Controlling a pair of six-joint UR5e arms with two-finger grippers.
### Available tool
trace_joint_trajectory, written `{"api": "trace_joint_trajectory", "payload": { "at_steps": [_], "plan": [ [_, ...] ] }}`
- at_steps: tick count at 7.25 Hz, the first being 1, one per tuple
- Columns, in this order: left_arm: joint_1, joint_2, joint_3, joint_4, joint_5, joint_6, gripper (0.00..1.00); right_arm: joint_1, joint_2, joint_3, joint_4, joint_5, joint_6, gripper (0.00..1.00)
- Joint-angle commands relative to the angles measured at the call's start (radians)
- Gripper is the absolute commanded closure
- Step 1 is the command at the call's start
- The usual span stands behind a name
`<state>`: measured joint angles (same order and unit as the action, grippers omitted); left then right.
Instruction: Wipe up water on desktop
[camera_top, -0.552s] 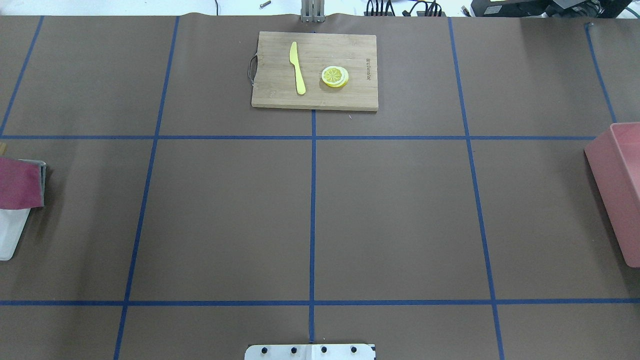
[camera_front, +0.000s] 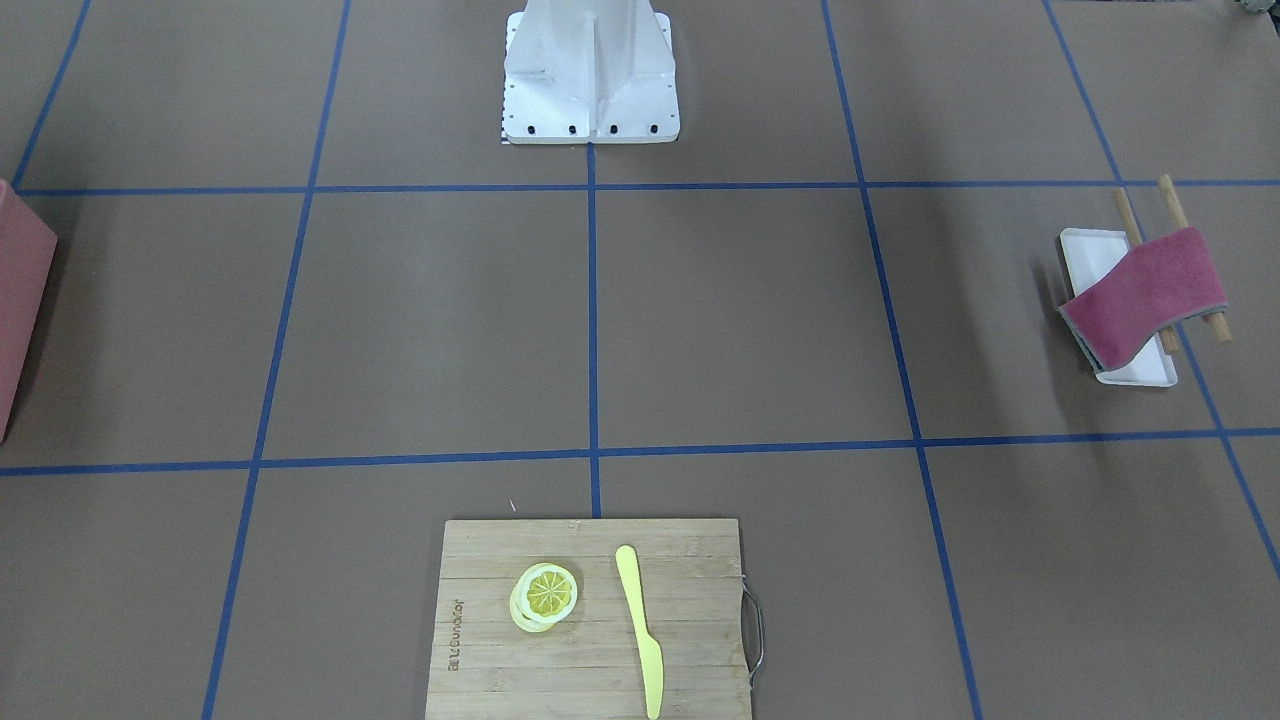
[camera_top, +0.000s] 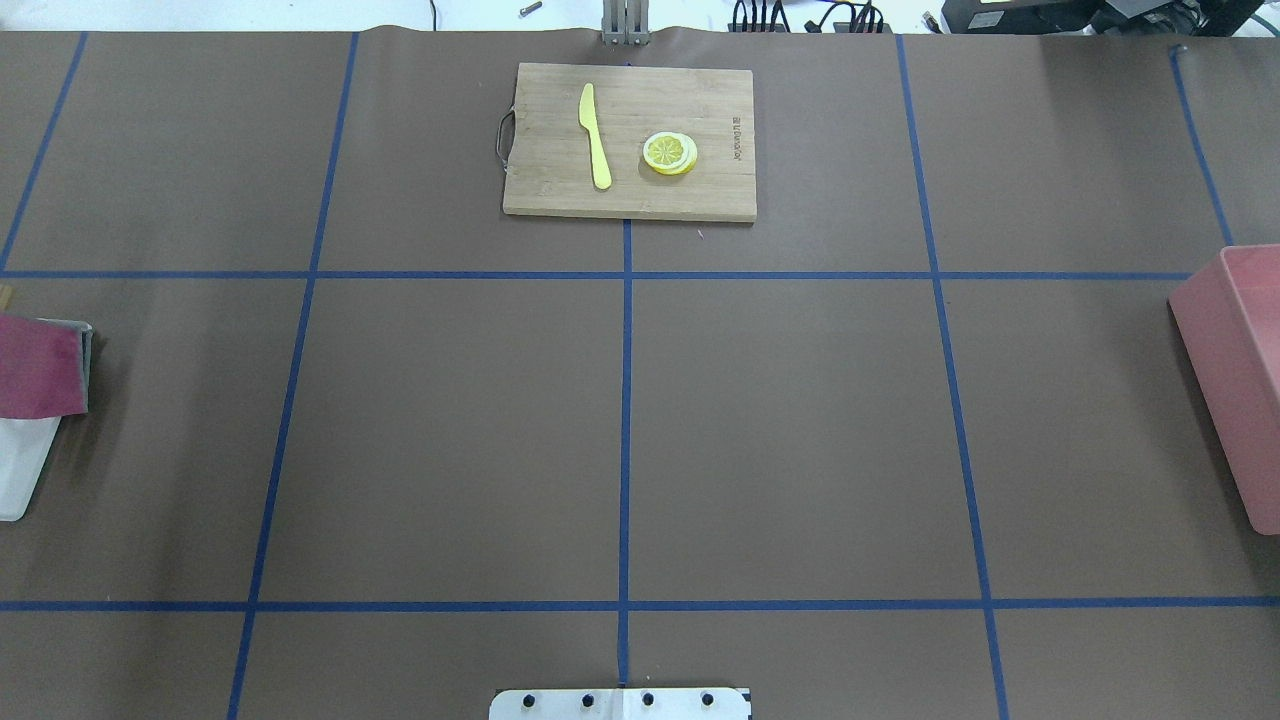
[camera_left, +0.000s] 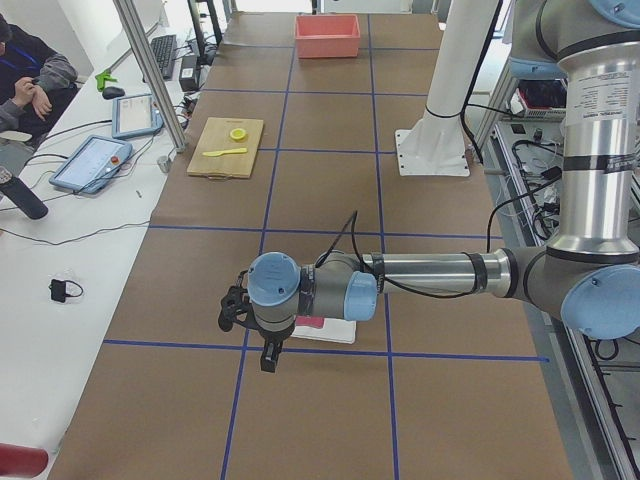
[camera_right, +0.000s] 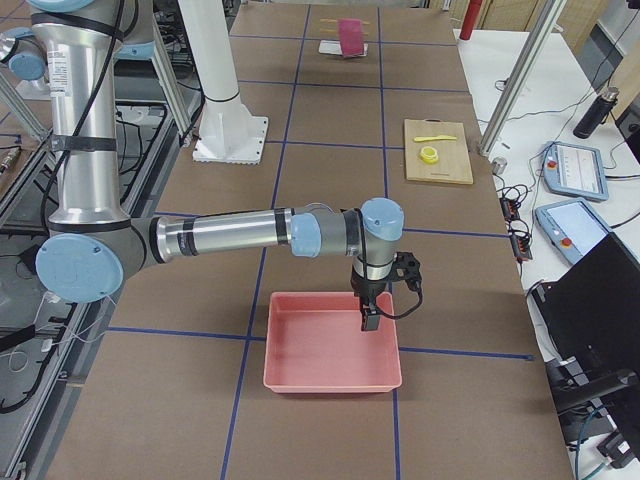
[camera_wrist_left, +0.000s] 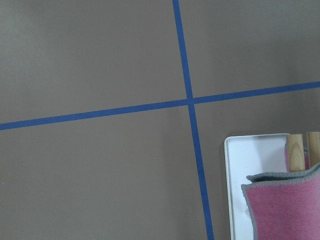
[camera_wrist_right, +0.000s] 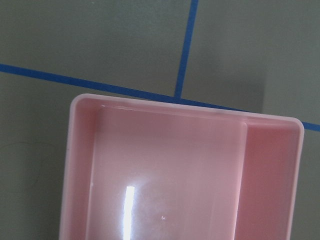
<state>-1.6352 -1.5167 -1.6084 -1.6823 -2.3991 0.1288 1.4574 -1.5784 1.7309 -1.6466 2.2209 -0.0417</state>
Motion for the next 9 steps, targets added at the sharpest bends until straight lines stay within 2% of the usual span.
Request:
{"api": "trace_joint_trajectory", "payload": {
  "at_steps": [1, 3, 4, 9],
  "plan": [
    [0.0, 0.0, -0.018, -0.068, 0.003, -0.008, 0.02, 0.0, 0.001, 0.016, 0.001, 0.04, -0.006, 0.0],
    [0.0, 0.0, -0.005, -0.21, 0.003, -0.009, 0.02, 0.0, 0.037, 0.045, 0.001, 0.031, -0.004, 0.0],
    [0.0, -0.01, 0.002, -0.236, 0.003, -0.009, 0.02, 0.0, 0.046, 0.064, 0.002, 0.029, 0.0, 0.0],
    [-0.001, -0.033, -0.001, -0.27, -0.015, -0.024, 0.02, 0.006, 0.037, 0.091, 0.002, 0.029, -0.004, 0.0]
  ]
}}
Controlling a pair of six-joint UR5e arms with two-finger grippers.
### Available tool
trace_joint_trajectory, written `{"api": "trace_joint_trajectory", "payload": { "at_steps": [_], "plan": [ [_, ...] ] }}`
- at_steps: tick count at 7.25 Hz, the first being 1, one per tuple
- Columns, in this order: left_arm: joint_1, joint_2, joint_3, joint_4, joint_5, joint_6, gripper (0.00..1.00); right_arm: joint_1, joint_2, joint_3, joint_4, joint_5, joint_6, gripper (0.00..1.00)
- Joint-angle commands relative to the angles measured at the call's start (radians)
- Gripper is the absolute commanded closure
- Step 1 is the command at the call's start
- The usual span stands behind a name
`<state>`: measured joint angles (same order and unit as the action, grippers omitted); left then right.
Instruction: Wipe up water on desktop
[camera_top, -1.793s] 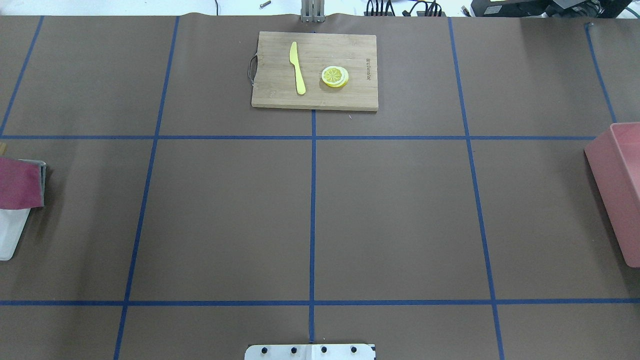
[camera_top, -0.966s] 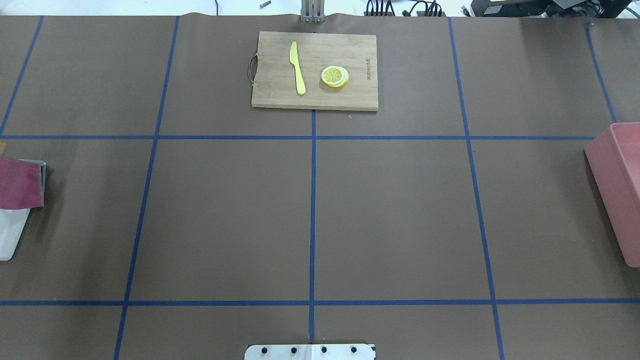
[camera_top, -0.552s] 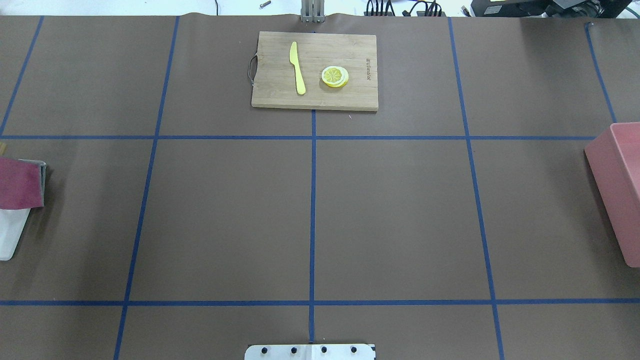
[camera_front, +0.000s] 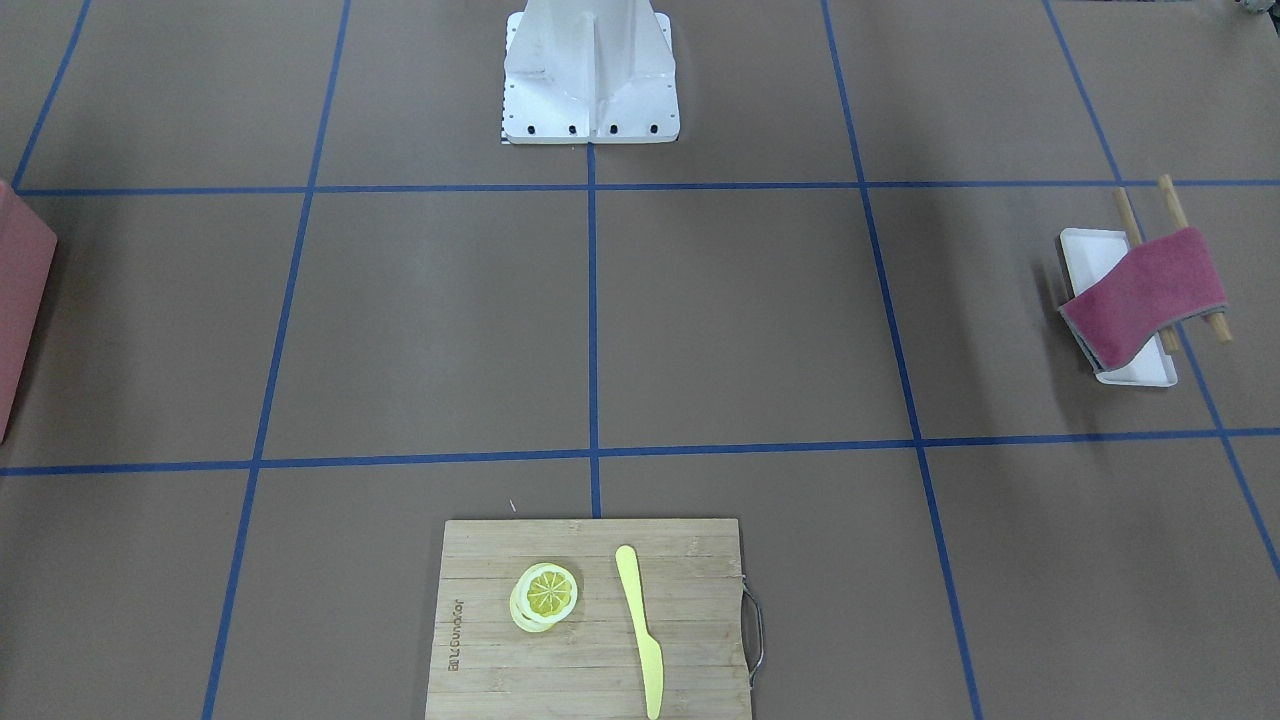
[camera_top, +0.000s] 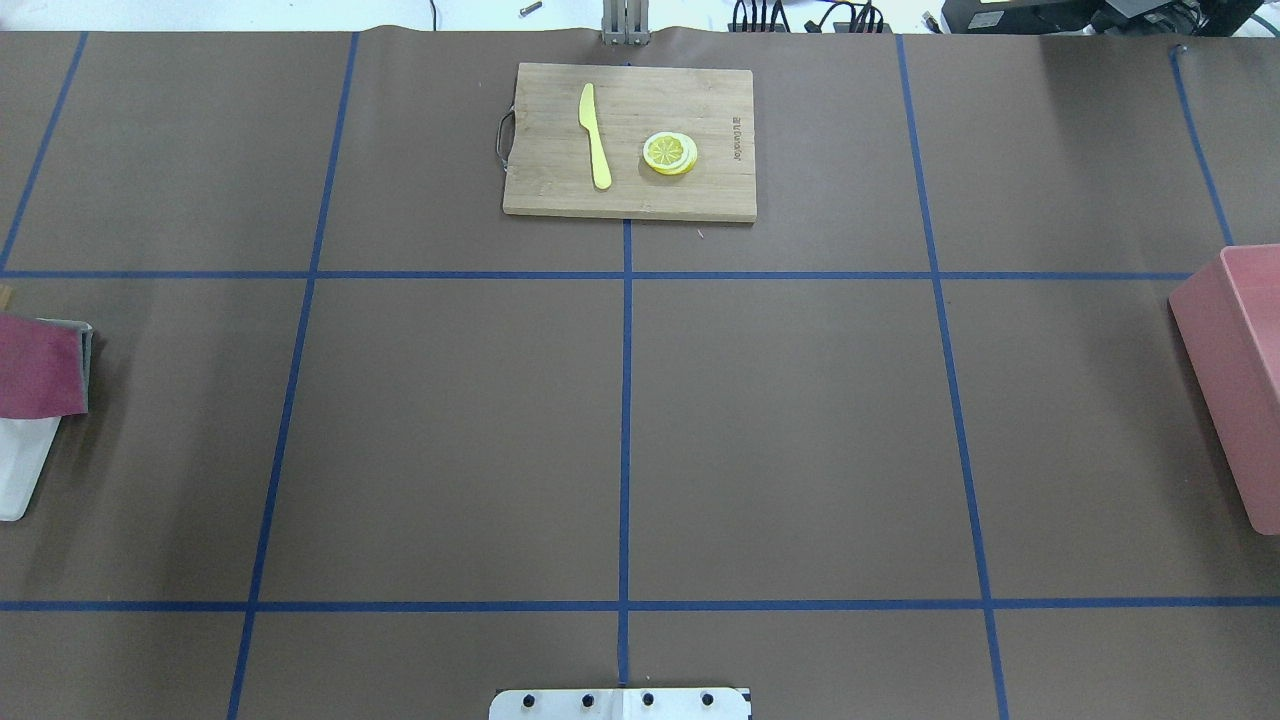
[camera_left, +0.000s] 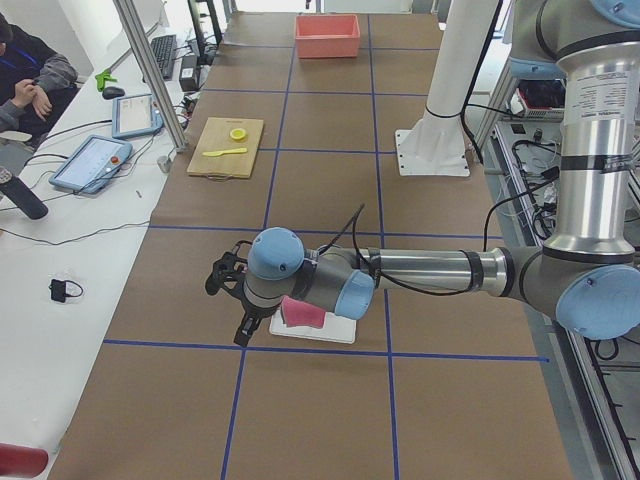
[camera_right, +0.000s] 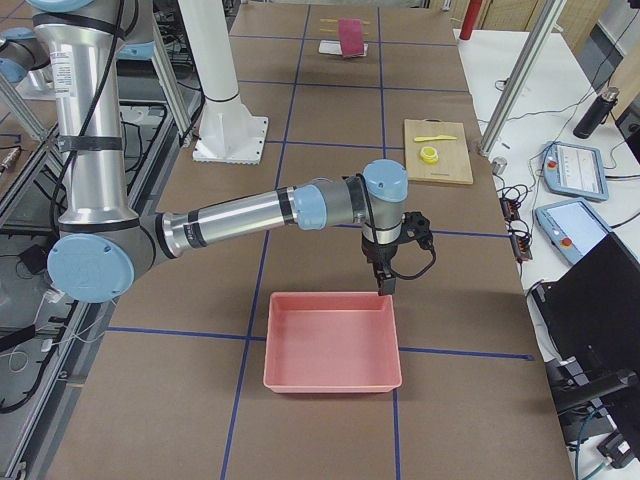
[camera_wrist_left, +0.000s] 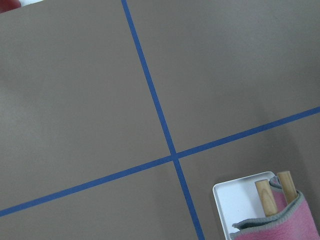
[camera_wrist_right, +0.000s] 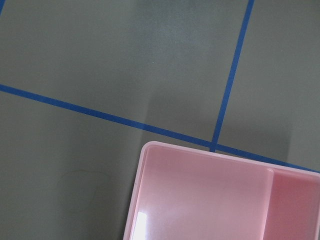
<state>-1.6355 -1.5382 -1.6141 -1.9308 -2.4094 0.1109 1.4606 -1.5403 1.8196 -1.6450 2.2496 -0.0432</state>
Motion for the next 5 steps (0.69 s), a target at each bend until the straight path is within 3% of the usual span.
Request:
{"api": "trace_joint_trajectory", "payload": {
  "at_steps": [1, 5],
  "plan": [
    [0.0, -0.019, 0.002, -0.026, -0.005, -0.004, 0.02, 0.003, 0.003, 0.009, 0.001, 0.001, -0.004, 0.0],
    [0.086, -0.03, 0.013, -0.071, 0.003, -0.268, 0.01, 0.001, 0.003, 0.018, -0.001, 0.001, 0.006, 0.0]
  ]
}}
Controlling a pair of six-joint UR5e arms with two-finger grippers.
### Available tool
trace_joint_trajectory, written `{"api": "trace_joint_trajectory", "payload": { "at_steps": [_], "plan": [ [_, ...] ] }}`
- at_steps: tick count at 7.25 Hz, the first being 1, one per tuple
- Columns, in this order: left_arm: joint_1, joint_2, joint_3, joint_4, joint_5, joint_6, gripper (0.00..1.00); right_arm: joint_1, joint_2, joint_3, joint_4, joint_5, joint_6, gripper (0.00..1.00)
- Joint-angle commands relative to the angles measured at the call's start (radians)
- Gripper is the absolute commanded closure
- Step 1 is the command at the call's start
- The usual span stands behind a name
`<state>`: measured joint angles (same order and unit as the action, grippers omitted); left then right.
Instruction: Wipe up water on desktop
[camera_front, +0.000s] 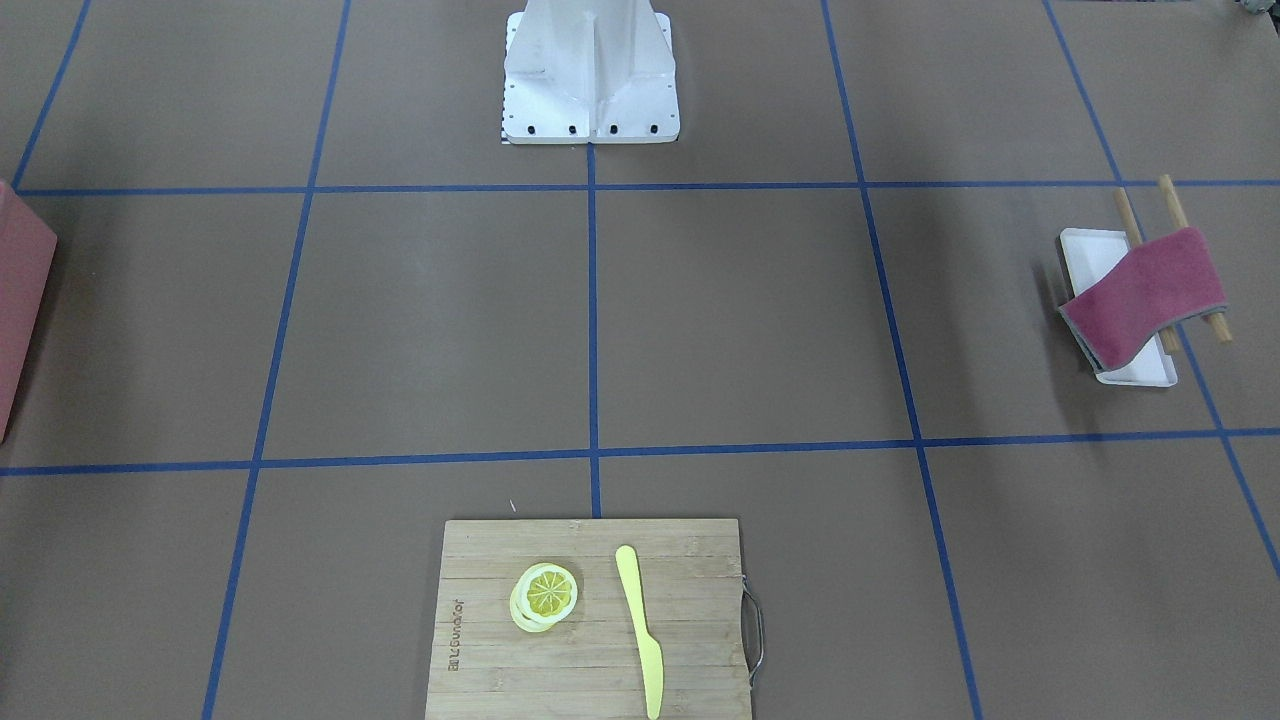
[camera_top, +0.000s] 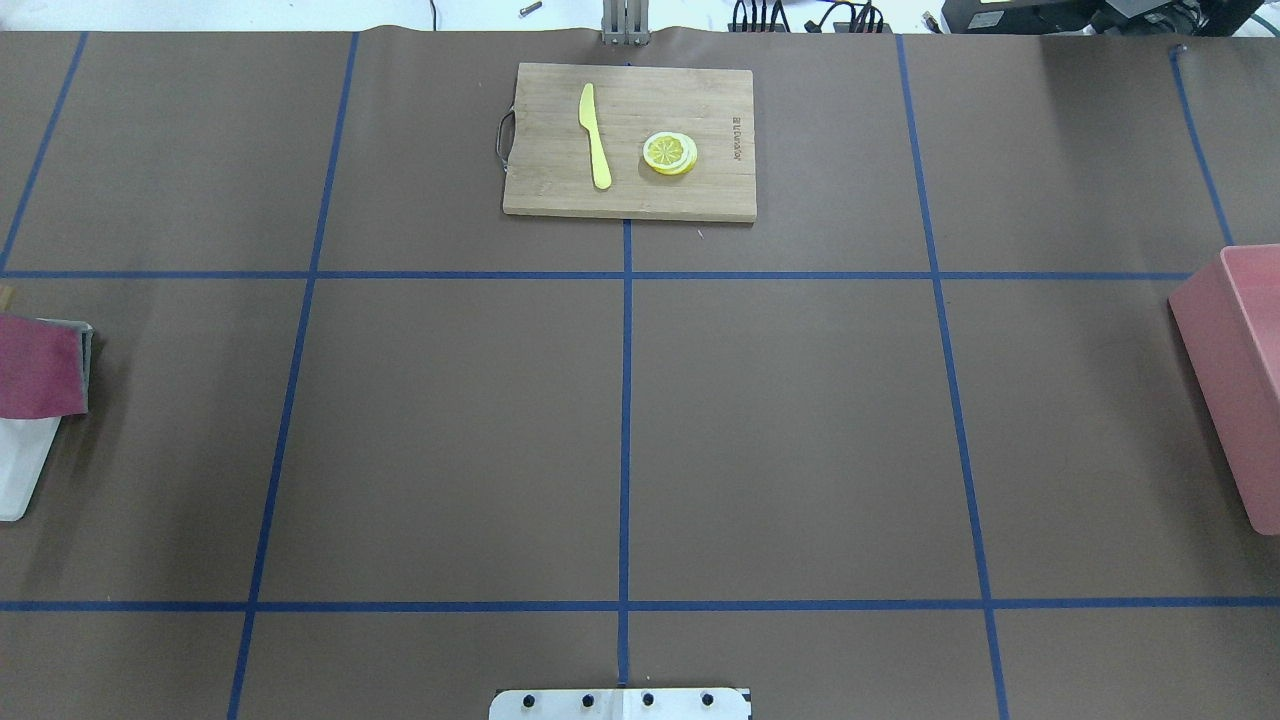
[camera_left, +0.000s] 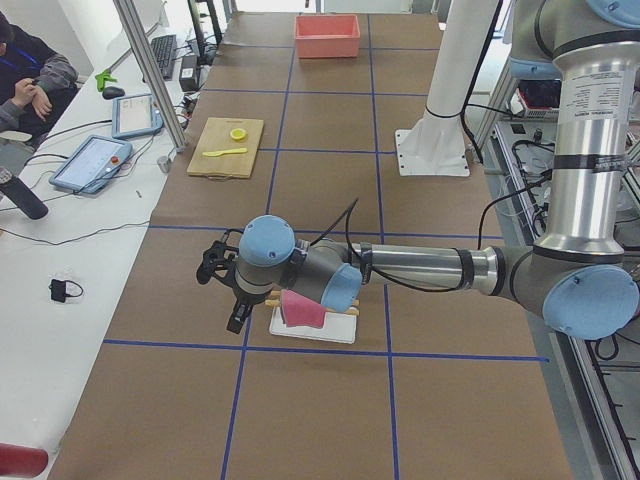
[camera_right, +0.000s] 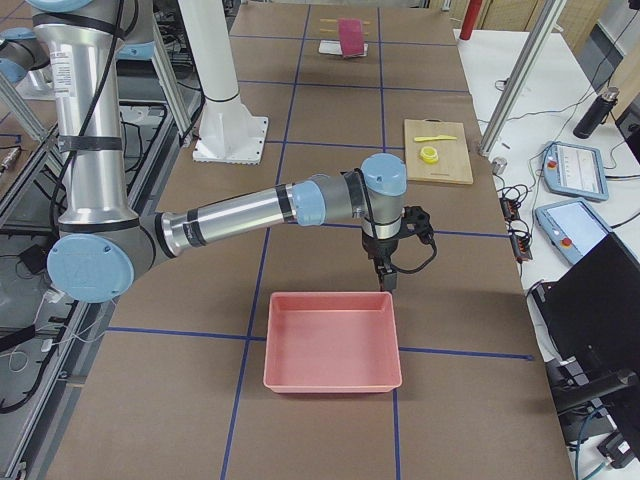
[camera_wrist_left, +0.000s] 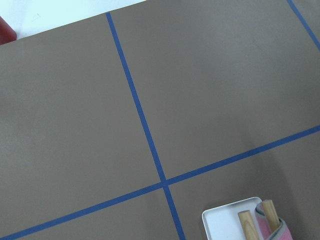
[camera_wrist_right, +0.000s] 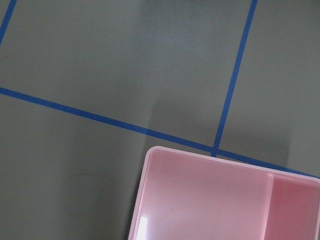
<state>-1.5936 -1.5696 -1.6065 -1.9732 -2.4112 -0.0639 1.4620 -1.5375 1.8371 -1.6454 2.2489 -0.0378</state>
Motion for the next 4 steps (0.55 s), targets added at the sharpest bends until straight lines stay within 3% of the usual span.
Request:
{"api": "trace_joint_trajectory", "payload": {
  "at_steps": [1, 4],
  "plan": [
    [0.082, 0.003, 0.038, -0.103, 0.007, -0.172, 0.01, 0.0, -0.001, 0.001, -0.001, 0.001, 0.001, 0.0],
    [0.142, 0.086, 0.066, -0.291, -0.011, -0.321, 0.01, 0.0, -0.007, 0.001, -0.001, 0.001, 0.001, 0.0]
  ]
}}
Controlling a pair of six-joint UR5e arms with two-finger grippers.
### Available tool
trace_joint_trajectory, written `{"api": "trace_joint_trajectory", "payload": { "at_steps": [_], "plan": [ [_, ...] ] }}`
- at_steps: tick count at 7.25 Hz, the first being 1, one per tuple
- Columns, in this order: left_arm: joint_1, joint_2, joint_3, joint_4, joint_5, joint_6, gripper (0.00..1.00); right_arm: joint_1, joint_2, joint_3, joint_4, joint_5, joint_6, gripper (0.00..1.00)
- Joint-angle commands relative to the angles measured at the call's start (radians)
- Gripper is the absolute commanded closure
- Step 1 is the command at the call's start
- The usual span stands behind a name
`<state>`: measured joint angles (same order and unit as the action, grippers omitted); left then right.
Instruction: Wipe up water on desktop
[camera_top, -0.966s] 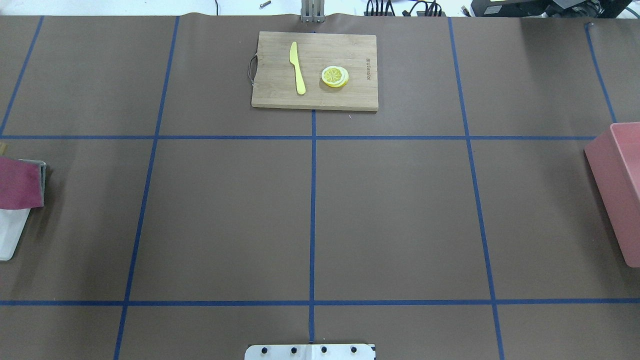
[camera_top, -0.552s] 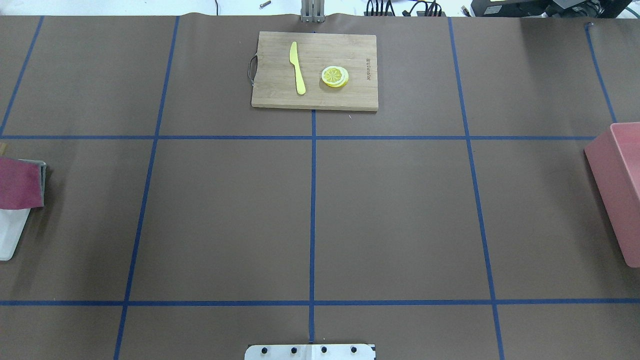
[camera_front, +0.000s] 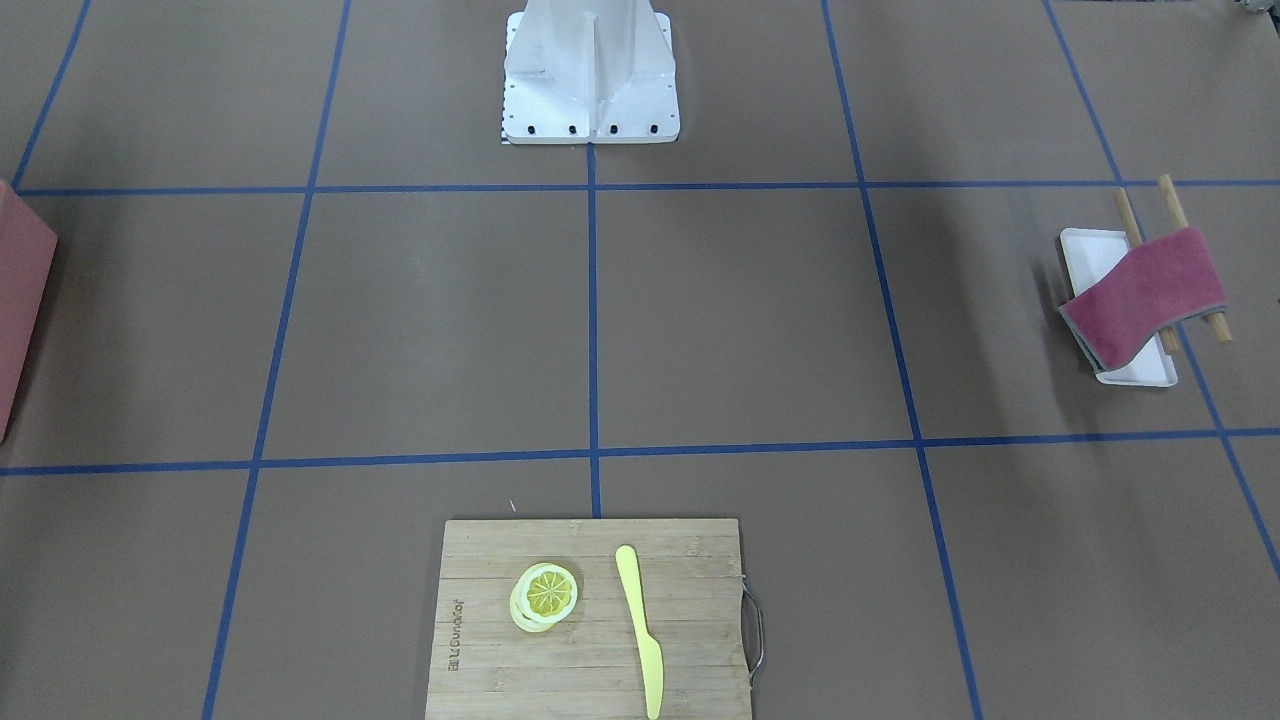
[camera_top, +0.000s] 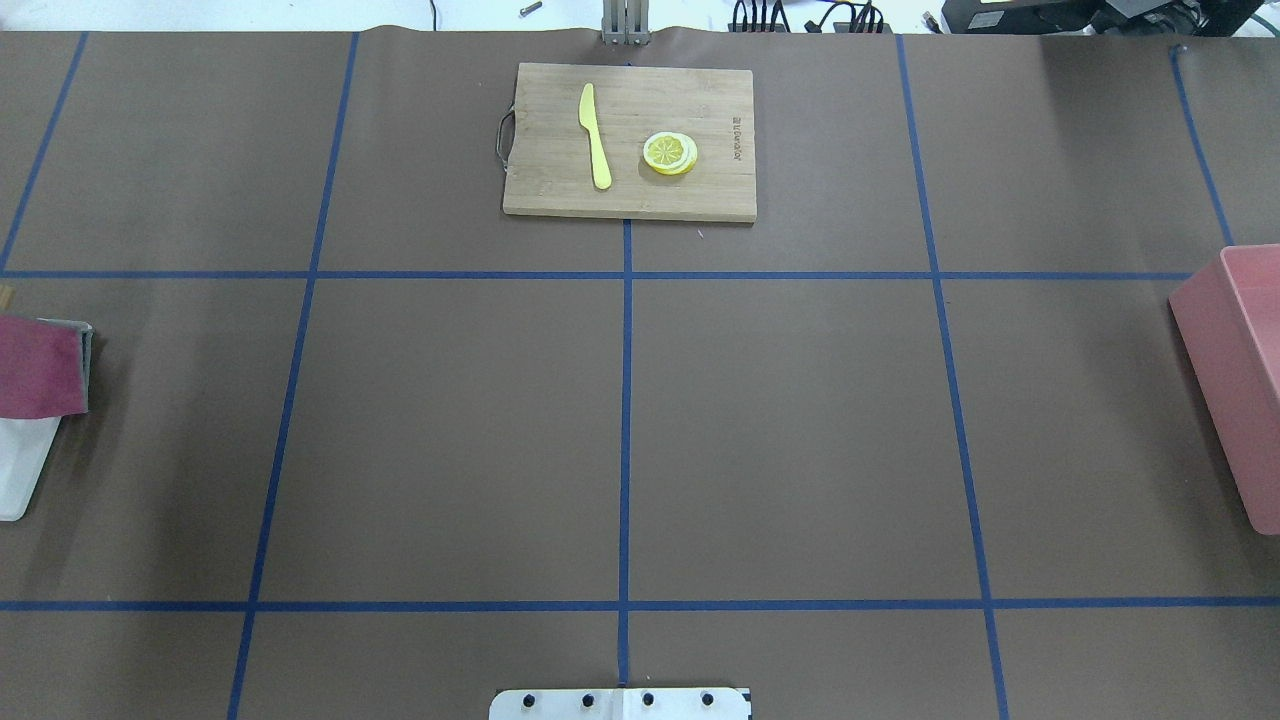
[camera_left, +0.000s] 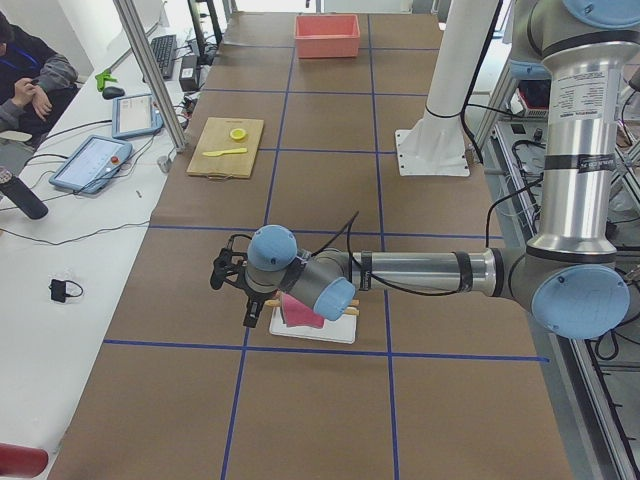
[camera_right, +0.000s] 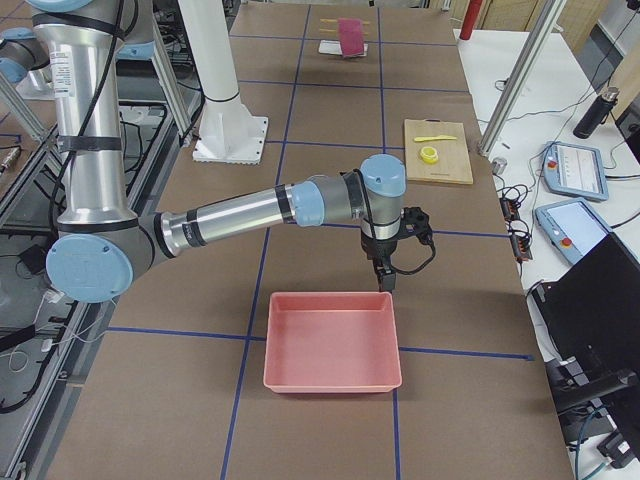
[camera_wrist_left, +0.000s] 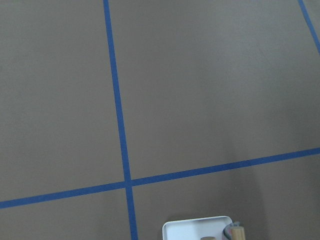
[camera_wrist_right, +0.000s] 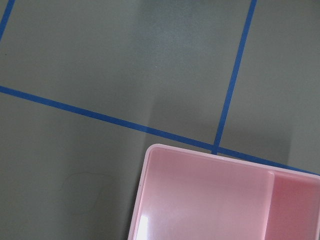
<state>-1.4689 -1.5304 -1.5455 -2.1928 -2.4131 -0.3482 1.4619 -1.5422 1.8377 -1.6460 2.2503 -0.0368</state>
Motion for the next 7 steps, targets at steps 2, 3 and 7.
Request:
{"api": "trace_joint_trajectory", "payload": {
  "at_steps": [2, 3, 7],
  "plan": [
    [0.024, 0.093, 0.007, -0.137, -0.044, -0.037, 0.04, 0.0, -0.004, 0.0, 0.0, 0.0, 0.0, 0.0],
    [0.036, 0.095, 0.007, -0.139, -0.044, -0.037, 0.08, 0.0, -0.004, -0.001, 0.0, 0.0, 0.0, 0.0],
    [0.076, 0.098, 0.007, -0.14, -0.044, -0.035, 0.23, 0.0, -0.006, -0.006, 0.0, 0.0, 0.0, 0.0]
  ]
}}
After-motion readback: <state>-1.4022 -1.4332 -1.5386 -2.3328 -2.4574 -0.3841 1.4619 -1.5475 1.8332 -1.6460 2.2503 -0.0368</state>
